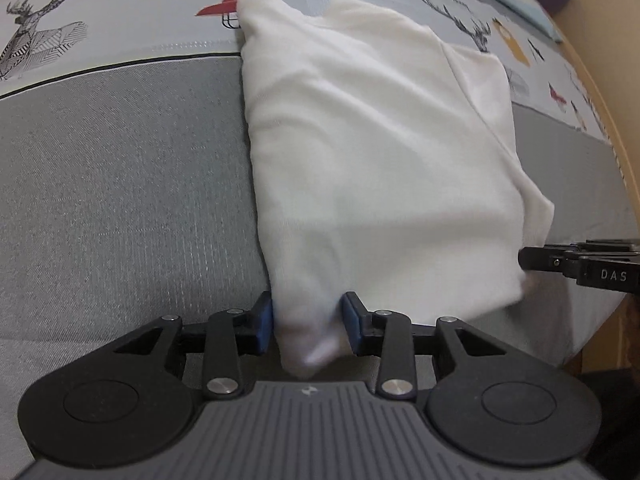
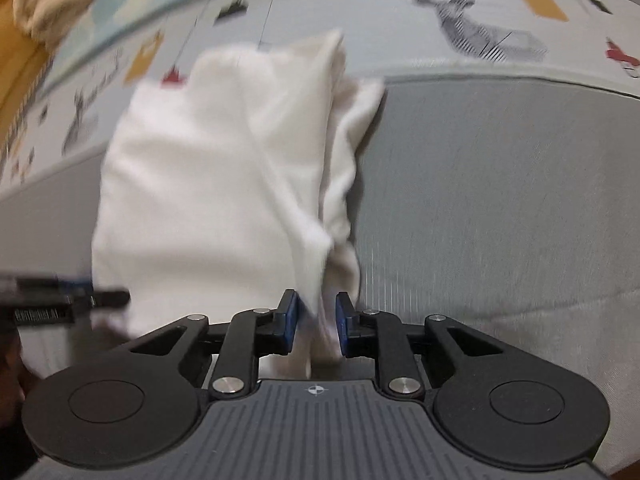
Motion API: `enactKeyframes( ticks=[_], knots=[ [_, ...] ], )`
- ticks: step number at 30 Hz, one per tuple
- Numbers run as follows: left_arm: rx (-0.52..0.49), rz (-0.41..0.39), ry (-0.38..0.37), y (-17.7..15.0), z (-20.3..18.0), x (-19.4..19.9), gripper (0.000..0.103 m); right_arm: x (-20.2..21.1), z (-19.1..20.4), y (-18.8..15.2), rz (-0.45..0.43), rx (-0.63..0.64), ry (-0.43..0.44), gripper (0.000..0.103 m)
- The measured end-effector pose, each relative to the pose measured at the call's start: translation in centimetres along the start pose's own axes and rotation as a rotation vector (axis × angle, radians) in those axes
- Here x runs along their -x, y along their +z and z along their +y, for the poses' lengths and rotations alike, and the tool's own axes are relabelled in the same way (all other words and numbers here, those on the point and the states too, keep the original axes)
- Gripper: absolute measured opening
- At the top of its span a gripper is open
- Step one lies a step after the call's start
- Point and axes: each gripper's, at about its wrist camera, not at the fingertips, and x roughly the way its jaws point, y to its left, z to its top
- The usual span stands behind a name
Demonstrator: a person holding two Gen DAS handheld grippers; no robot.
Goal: Fold small clothes
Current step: 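Open both grippers and lift them away from the folded shirt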
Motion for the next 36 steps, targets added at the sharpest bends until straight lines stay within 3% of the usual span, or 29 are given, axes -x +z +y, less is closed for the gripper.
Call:
enactKeyframes(
  ticks=[6,9,12,14,16,17,23,26,30,32,36],
  knots=[
    [-0.019,0.014,0.028,-1.0,-0.6,0.6,0.041,0.1,0.3,-0.5,0.048,0.039,-0.088,0.032],
    [-0.048,0.015,0.071,-2.0,-0.9,1.2,0.047,1.1,0.4,-0.5,0.028,0.061,-0.211,0.031],
    [-0.074,0.000,0.156,-2.7,-1.5,1.6,0.068,3.7,0.1,-0.5,-0.058,0.054,-0.279,0.031],
    [-0.104,-0.037,0.229,-3.5,-1.9,2.6,0.081,6.1,-0.2,-0.8,-0.155,0.034,-0.275,0.033],
    [-0.142,-0.097,0.293,-4.3,-2.5,3.8,0.082,8.4,-0.7,-1.5,-0.239,0.004,-0.266,0.039],
    [-0.152,-0.130,0.312,-4.7,-2.8,4.6,0.082,9.4,-1.0,-2.0,-0.273,-0.018,-0.255,0.047],
    [-0.142,-0.482,0.356,-8.2,-5.3,12.0,0.092,15.3,-1.2,-5.9,-0.531,-0.003,-0.208,0.053],
    [-0.164,-0.602,0.357,-10.9,-7.4,14.9,0.092,17.2,-0.2,-8.5,-0.660,0.024,-0.214,0.066],
    [-0.145,-0.636,0.339,-13.4,-9.9,16.2,0.093,18.2,1.0,-11.5,-0.713,0.012,-0.177,0.068],
    [-0.088,-0.636,0.319,-14.6,-10.7,16.3,0.093,17.9,1.8,-13.5,-0.711,0.019,-0.144,0.069],
    [0.047,-0.549,0.279,-16.7,-11.1,15.0,0.093,16.3,3.6,-16.2,-0.649,0.070,-0.135,0.072]
  ],
)
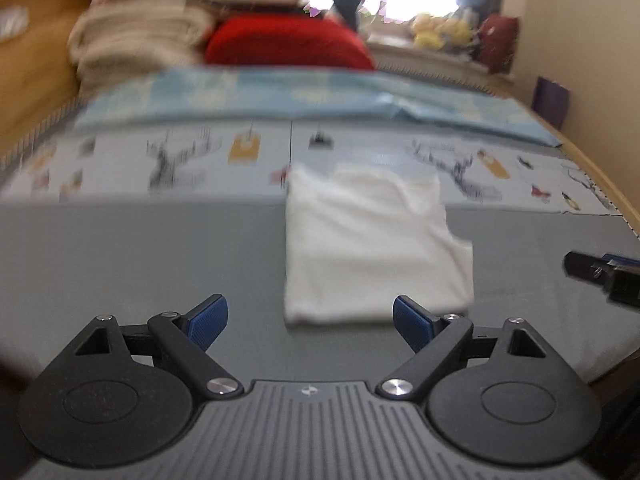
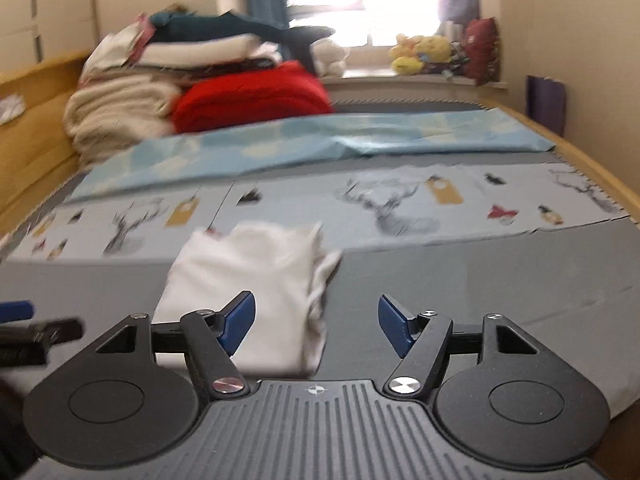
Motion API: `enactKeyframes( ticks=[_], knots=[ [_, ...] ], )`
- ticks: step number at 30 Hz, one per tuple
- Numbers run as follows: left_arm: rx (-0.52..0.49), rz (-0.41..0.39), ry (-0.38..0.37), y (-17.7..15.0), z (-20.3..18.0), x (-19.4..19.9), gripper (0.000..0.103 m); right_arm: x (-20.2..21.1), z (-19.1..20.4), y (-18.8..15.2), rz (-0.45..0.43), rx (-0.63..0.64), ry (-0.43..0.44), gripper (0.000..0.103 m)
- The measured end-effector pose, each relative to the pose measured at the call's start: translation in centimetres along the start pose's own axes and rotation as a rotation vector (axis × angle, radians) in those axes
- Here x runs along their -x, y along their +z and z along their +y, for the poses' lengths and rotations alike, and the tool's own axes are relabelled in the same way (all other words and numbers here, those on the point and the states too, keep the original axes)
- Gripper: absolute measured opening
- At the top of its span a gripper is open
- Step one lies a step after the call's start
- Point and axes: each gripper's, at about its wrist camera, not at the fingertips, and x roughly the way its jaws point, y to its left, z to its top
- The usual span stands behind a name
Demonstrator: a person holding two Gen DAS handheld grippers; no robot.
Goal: Fold small clothes
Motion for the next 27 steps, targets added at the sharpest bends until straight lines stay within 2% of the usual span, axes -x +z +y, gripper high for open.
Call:
enactKeyframes(
  ticks=[2,5,7,12,27],
  knots=[
    [-0.046,0.052,-0.003,-0.7,-0.6,-1.0,0.093,-0.2,1.0,-0.2,0.031,0.037,-0.001,0.074],
    [-0.096,0.061,0.026,-0.7,-1.1,-2.6,0.093,-1.4,1.8,-0.4,0.052,0.083,-0.023,0.077],
    [-0.085,0.073,0.043,-0.6,-0.9,-3.7,0.093,-2.4,1.8,-0.4,0.080,0.071,-0.034,0.077],
    [-0.022,0.090,0.006,-0.6,-0.4,-4.6,0.093,-3.7,1.9,-0.6,0.122,0.024,-0.040,0.077],
    [-0.034,0.075,-0.021,-0.4,-0.5,-4.4,0.093,-4.0,2.5,-1.0,0.135,0.055,-0.040,0.077]
  ],
)
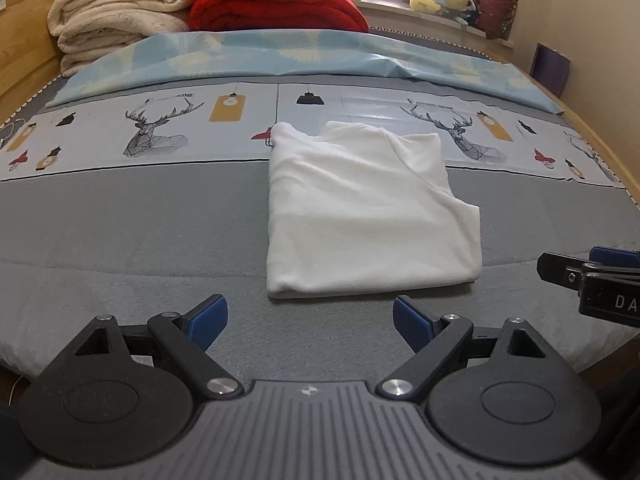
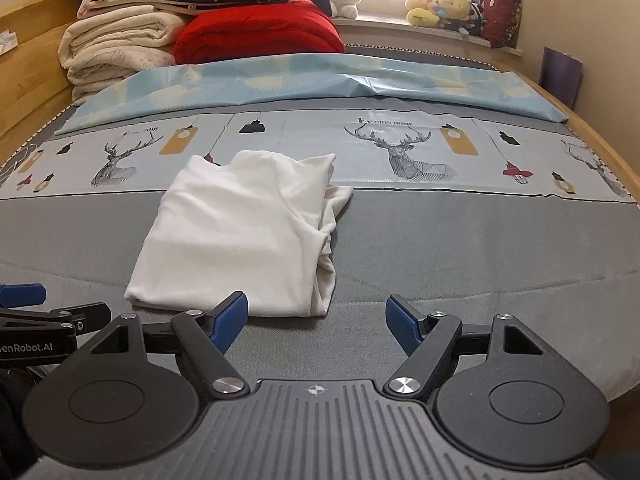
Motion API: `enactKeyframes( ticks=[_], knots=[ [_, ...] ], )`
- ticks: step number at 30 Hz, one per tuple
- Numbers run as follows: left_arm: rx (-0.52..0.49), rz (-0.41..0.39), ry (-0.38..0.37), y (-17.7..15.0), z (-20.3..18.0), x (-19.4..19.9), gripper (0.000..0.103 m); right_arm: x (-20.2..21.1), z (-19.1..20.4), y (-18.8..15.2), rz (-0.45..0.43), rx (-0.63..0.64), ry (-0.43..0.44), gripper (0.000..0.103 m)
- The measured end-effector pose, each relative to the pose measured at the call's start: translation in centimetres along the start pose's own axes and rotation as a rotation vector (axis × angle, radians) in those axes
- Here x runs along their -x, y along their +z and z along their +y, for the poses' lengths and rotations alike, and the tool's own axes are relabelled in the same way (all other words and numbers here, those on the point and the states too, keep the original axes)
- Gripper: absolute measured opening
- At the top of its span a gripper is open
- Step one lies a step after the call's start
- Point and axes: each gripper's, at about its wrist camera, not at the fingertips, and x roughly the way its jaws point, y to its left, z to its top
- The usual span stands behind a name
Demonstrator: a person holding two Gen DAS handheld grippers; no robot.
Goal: Fold small clothes
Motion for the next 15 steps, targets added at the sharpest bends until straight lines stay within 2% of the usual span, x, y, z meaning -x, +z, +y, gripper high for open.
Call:
enactKeyframes(
  ticks=[15],
  knots=[
    [0.001,-0.002,-0.018,0.13,-0.03,-0.21,0.093,-0.43,0.17,0.14,0.009,0.006,-0.002,0.077]
  ],
)
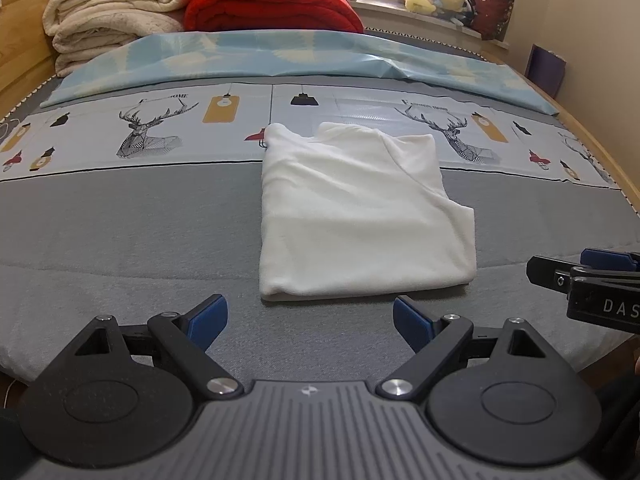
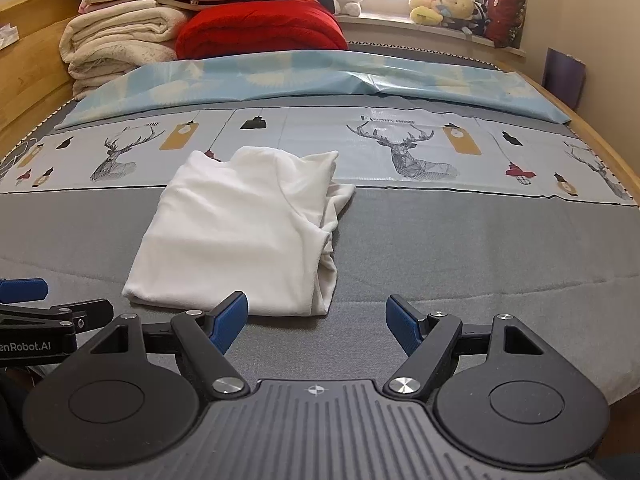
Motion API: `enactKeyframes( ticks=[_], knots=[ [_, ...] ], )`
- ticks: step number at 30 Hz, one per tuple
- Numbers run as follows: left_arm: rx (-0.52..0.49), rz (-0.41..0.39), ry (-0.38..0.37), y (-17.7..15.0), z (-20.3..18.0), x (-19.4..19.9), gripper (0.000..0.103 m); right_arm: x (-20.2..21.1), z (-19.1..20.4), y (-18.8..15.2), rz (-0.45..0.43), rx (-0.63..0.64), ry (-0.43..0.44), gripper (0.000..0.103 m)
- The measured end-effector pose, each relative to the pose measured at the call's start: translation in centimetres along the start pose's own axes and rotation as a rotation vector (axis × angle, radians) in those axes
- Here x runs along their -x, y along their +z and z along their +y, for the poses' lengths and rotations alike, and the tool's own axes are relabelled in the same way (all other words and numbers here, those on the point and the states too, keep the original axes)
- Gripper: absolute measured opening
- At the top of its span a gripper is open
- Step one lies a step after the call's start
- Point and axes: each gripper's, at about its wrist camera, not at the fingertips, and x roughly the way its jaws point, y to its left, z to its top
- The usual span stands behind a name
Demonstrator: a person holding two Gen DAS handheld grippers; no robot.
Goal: Fold small clothes
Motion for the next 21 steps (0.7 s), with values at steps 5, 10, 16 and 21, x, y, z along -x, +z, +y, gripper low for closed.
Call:
enactKeyframes(
  ticks=[5,10,16,21],
  knots=[
    [0.001,0.002,-0.006,0.05,0.09,-0.01,0.093,-0.03,0.05,0.00,0.001,-0.001,0.000,0.077],
    [0.002,0.001,-0.008,0.08,-0.02,0.00,0.094,-0.03,0.10,0.02,0.001,-0.002,0.000,0.077],
    [0.001,0.000,-0.009,0.09,-0.06,-0.01,0.094,-0.03,0.09,0.02,0.001,-0.002,0.000,0.077],
    [-0.001,-0.004,-0.013,0.11,-0.17,0.06,0.094,-0.04,0.12,0.03,0.001,-0.002,-0.001,0.077]
  ],
)
